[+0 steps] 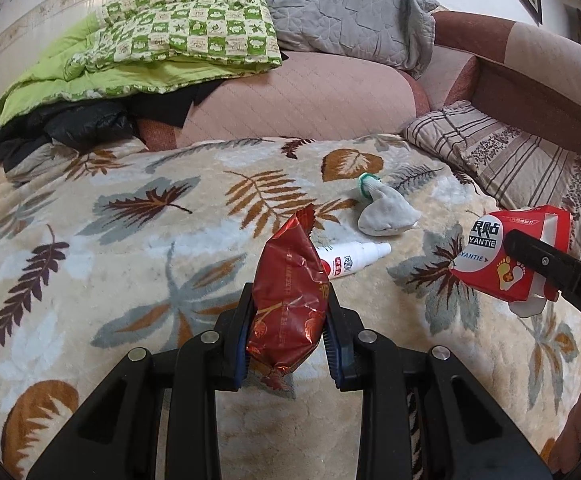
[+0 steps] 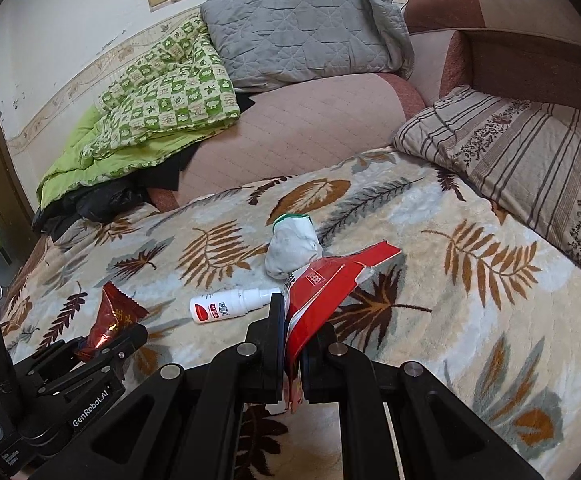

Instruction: Collect trash

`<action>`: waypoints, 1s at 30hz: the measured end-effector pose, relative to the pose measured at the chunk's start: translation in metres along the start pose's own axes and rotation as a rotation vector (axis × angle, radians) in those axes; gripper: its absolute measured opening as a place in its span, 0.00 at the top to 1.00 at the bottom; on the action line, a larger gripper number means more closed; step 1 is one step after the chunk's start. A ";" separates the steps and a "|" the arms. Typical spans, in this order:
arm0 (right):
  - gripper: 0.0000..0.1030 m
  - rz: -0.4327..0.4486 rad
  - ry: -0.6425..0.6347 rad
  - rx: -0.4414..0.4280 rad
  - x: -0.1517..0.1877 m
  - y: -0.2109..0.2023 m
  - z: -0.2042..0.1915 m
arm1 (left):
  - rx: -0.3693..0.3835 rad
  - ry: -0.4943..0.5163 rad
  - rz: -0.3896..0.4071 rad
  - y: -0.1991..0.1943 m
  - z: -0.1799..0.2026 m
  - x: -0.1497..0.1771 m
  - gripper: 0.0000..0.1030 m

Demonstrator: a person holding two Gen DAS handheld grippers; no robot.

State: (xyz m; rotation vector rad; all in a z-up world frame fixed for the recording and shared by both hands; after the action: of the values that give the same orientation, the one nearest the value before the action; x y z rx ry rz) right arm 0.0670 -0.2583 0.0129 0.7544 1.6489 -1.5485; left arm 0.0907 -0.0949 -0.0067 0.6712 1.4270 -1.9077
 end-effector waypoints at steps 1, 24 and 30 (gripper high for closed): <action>0.93 -0.002 0.002 -0.004 0.000 0.000 0.000 | 0.000 0.001 0.002 0.000 0.000 0.000 0.72; 0.93 -0.007 -0.018 -0.018 -0.001 0.007 -0.015 | -0.010 0.034 0.027 -0.004 0.005 -0.001 0.72; 0.93 -0.006 -0.024 -0.024 -0.002 0.009 -0.019 | -0.011 0.033 0.027 -0.004 0.005 -0.001 0.72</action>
State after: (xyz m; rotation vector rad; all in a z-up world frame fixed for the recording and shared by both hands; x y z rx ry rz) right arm 0.0731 -0.2385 0.0095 0.7165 1.6508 -1.5336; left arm 0.0881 -0.0986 -0.0017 0.7164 1.4405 -1.8745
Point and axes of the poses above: each gripper's, at about its wrist camera, not at the fingertips, and y roughly the way its jaws point, z to its right, x to its underside, the point moved 10 cm from there along y, roughly the way its jaws point, and after that the axes turned 15 degrees about -y, right-handed, at the moved point
